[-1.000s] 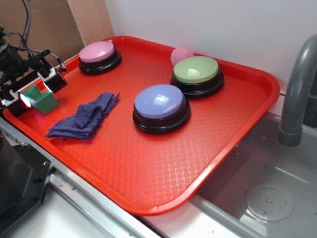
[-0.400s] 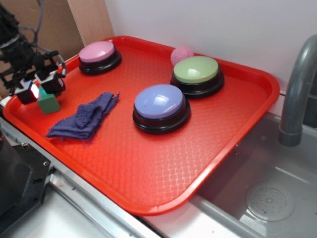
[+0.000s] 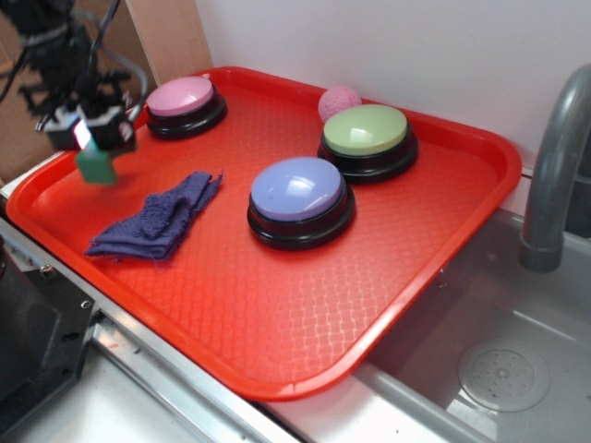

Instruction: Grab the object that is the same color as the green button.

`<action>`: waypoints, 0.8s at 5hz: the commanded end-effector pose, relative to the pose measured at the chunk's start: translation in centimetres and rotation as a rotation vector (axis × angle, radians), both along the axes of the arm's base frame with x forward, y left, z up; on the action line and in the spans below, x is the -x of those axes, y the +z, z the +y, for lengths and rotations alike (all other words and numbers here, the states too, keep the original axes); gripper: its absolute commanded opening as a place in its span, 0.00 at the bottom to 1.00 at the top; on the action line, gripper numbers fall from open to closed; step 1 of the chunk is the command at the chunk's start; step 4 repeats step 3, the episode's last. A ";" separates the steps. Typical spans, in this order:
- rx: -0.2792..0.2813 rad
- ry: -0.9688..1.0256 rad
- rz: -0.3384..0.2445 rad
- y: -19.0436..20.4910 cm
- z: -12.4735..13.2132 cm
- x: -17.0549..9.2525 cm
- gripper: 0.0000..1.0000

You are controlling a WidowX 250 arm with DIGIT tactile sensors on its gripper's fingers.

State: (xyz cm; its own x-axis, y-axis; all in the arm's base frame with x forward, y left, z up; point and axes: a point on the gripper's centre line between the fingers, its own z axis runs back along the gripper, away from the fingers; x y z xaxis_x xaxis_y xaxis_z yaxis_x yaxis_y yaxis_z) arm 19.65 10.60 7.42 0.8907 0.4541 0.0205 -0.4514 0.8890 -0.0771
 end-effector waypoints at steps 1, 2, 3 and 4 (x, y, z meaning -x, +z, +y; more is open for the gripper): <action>-0.042 -0.373 -0.091 6.1 -7.0 -2.6 0.00; 0.020 -0.506 -0.098 6.1 -9.2 -3.1 0.00; 0.037 -0.521 0.085 6.2 -7.6 -3.2 1.00; 0.037 -0.521 0.085 6.2 -7.6 -3.2 1.00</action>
